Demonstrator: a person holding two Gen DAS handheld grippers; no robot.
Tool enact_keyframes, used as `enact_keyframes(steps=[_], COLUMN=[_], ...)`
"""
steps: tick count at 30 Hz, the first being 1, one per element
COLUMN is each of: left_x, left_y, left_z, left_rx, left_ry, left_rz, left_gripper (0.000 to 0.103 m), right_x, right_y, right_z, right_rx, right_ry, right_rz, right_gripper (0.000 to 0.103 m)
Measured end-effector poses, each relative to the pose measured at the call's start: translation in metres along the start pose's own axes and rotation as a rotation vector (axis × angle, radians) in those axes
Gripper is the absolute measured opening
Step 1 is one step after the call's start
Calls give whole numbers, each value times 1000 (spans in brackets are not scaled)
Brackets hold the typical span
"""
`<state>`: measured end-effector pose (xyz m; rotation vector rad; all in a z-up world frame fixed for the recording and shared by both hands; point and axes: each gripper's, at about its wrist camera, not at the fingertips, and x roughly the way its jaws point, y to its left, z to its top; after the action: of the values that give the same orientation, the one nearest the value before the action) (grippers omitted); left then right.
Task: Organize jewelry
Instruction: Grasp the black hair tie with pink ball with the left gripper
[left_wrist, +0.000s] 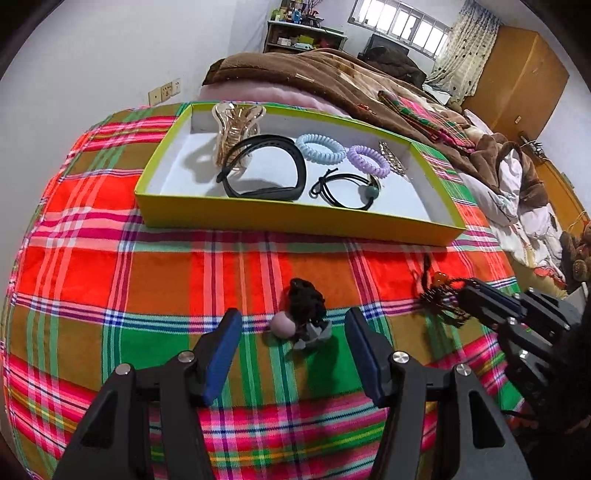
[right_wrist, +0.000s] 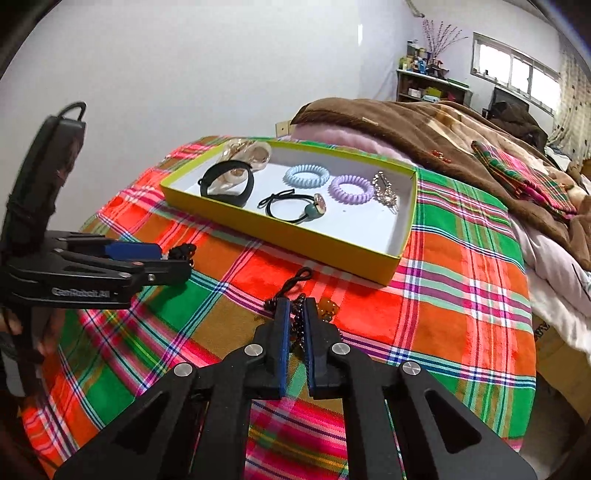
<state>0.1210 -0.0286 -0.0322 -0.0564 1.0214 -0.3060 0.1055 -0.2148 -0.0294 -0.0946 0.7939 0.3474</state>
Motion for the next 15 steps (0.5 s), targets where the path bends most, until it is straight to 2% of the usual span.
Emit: enact_keyframes(steps=[2,7,15], left_x=[1,4,1], left_y=[-4,-7,-8], left_z=[0,2,1], left_rx=[22,49,51], left_ry=[0,-3,-10], left_rz=[16,56,29], left_gripper=[49,34,33], right_x=[-2,-7,-11], right_y=[-2,-7,-10], right_z=[0,-3,-4], right_rx=[7,25,38], right_ry=[-7,-17,-31], right_rz=[1,-3,-7], right_gripper=[7,7,7])
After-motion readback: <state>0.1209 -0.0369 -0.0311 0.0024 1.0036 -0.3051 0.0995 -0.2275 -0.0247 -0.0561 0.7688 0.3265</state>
